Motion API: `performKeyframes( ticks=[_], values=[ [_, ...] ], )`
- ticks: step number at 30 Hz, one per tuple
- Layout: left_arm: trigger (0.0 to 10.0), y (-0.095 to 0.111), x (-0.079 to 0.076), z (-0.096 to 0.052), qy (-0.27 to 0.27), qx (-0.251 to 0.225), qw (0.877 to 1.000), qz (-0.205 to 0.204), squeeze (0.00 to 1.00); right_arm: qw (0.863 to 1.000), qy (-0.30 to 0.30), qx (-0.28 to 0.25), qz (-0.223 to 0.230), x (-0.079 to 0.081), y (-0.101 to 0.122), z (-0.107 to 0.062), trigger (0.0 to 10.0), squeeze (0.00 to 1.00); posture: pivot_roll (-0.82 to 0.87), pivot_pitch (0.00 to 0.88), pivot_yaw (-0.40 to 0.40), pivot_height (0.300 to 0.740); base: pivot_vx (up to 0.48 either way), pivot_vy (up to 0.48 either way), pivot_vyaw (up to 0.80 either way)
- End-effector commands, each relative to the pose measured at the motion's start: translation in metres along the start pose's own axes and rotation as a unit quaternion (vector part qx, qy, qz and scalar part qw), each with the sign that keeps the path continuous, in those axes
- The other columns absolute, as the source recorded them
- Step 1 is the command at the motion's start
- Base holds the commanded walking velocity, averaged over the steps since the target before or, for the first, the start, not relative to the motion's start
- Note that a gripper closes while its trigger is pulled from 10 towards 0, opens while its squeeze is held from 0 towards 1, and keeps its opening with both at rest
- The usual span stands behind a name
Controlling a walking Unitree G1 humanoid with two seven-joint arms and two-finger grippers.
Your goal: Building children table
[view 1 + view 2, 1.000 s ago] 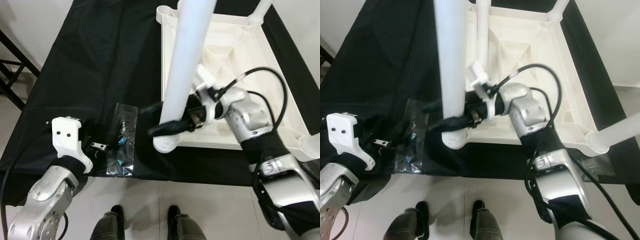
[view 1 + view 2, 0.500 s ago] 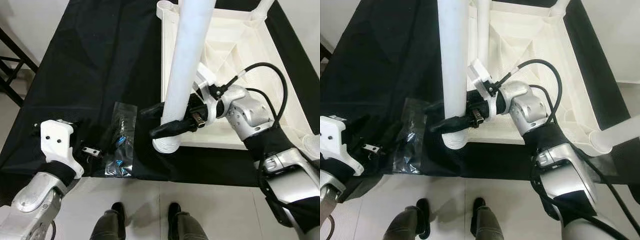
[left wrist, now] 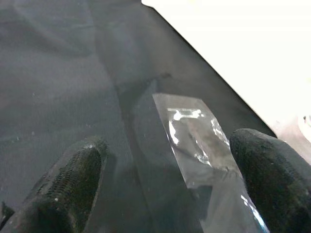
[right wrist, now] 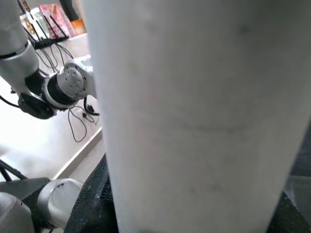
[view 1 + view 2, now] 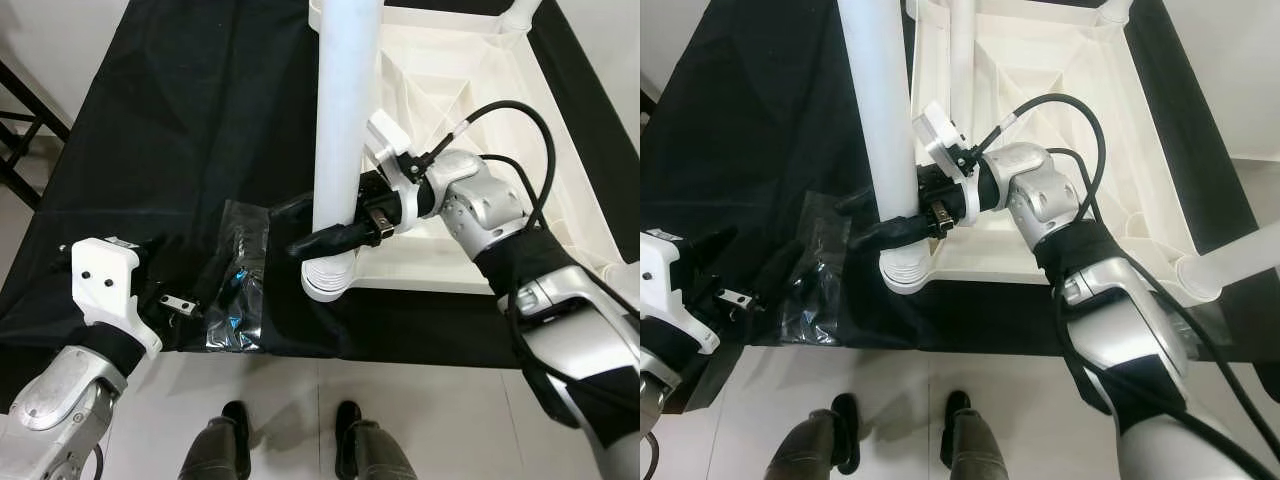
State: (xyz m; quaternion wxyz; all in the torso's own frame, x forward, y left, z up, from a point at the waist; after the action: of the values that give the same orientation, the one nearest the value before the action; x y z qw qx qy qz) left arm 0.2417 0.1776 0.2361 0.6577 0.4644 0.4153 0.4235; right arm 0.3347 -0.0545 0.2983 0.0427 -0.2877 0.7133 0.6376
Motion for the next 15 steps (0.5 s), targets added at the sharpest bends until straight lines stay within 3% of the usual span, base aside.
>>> performKeyframes(
  ticks=[1,3,5,7,9,11,15],
  values=[
    [10.0,0.002,-0.002,-0.004,-0.005,0.005,1.000,0.007,0.00,0.999,0.012,0.041,0.020,0.011,-0.021,-0.003,10.0,0.00,0.17,0.471,-0.090,0.740,0.000,0.000,0.00],
    [10.0,0.002,-0.002,-0.004,-0.005,0.005,1.000,0.007,0.00,0.998,0.022,0.050,0.017,0.013,-0.023,-0.002,10.0,0.00,0.17,0.471,-0.090,0.740,0.000,0.000,0.00],
    [10.0,0.003,-0.003,-0.004,-0.006,0.005,1.000,0.008,0.00,0.992,0.078,0.097,-0.015,0.026,-0.033,0.007,10.0,0.00,0.17,0.472,-0.090,0.740,0.000,0.000,0.00],
    [10.0,0.003,-0.003,-0.004,-0.006,0.005,1.000,0.008,0.00,0.992,0.078,0.097,-0.015,0.026,-0.033,0.007,10.0,0.00,0.17,0.472,-0.090,0.740,0.000,0.000,0.00],
    [10.0,0.003,-0.004,-0.004,-0.007,0.004,1.000,0.008,0.00,0.983,0.127,0.118,-0.062,0.035,-0.034,0.018,10.0,0.00,0.17,0.475,-0.093,0.740,0.000,0.000,0.00],
    [10.0,0.003,-0.005,-0.003,-0.009,0.004,1.000,0.008,0.00,0.981,0.139,0.112,-0.082,0.036,-0.029,0.023,10.0,0.00,0.17,0.475,-0.095,0.740,0.000,0.000,0.00],
    [10.0,0.002,-0.007,-0.003,-0.011,0.004,1.000,0.008,0.00,0.984,0.128,0.095,-0.076,0.033,-0.025,0.023,10.0,0.00,0.17,0.474,-0.096,0.740,0.000,0.000,0.00]
  ],
)
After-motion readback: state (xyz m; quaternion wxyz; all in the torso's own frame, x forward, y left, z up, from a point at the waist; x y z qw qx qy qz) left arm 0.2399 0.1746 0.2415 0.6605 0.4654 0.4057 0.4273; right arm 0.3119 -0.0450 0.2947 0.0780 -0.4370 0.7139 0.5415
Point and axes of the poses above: a point about 5 cm out from each wrist's last joint towards the gripper, its own z axis pointing out of the wrist towards the gripper, its own y axis along the axis of the wrist's last joint, x = y × z, the point moved 3 cm from there along z, pointing out of the wrist towards the gripper, and after that the axes turned 12 degrees about -z, right-handed, at the moved point
